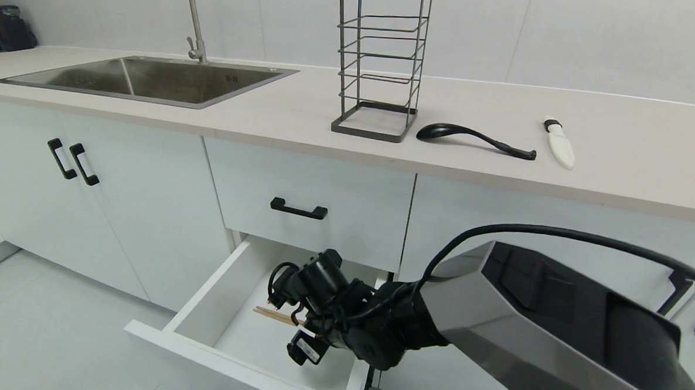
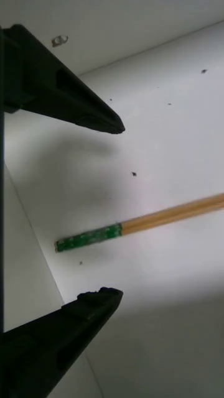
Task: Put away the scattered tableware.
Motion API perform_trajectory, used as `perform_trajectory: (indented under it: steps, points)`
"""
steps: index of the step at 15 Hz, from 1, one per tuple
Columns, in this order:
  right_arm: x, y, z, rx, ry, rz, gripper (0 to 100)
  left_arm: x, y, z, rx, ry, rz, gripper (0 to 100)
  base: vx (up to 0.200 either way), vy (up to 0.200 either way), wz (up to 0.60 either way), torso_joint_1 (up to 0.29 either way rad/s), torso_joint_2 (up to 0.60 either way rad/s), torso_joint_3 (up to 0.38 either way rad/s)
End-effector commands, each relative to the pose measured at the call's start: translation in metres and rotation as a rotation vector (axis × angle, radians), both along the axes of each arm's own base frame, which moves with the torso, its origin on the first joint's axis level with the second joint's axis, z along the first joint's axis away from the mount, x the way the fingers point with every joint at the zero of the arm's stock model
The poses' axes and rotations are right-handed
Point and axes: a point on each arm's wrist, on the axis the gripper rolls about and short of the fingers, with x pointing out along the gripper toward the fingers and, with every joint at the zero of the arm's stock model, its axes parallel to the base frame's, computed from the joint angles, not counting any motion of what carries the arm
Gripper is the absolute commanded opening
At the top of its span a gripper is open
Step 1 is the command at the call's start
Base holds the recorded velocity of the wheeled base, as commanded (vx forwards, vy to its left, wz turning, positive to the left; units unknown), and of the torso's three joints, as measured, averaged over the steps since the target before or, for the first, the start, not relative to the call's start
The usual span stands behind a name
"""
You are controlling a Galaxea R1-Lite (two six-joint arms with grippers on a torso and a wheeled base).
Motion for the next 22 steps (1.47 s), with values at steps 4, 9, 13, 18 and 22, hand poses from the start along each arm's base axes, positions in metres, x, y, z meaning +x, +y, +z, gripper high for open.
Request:
perform_trajectory:
  steps: [4,9,13,18,22]
  points:
    - [-0.023,0.007,0.085,0.234,-0.16,0.052,100,0.0,0.0,0.0,-0.001,0.001,-0.001,100,0.0,0.0,0.0,0.0,0.0,0.0]
    - [-0.044,-0.015,0.083,0.296,-0.186,0.053,100,0.0,0.0,0.0,-0.001,0.001,0.001,100,0.0,0.0,0.0,0.0,0.0,0.0]
    - [-0.063,-0.04,0.069,0.28,-0.102,0.004,100,0.0,0.0,0.0,-0.001,0.001,0.001,100,0.0,0.0,0.0,0.0,0.0,0.0]
    - [-0.066,-0.037,0.073,0.29,-0.104,0.013,100,0.0,0.0,0.0,-0.001,0.001,0.001,100,0.0,0.0,0.0,0.08,-0.04,-0.016]
    - [-0.069,-0.037,0.071,0.286,-0.099,0.022,100,0.0,0.0,0.0,-0.001,0.001,0.001,100,0.0,0.0,0.0,0.249,-0.31,-0.194]
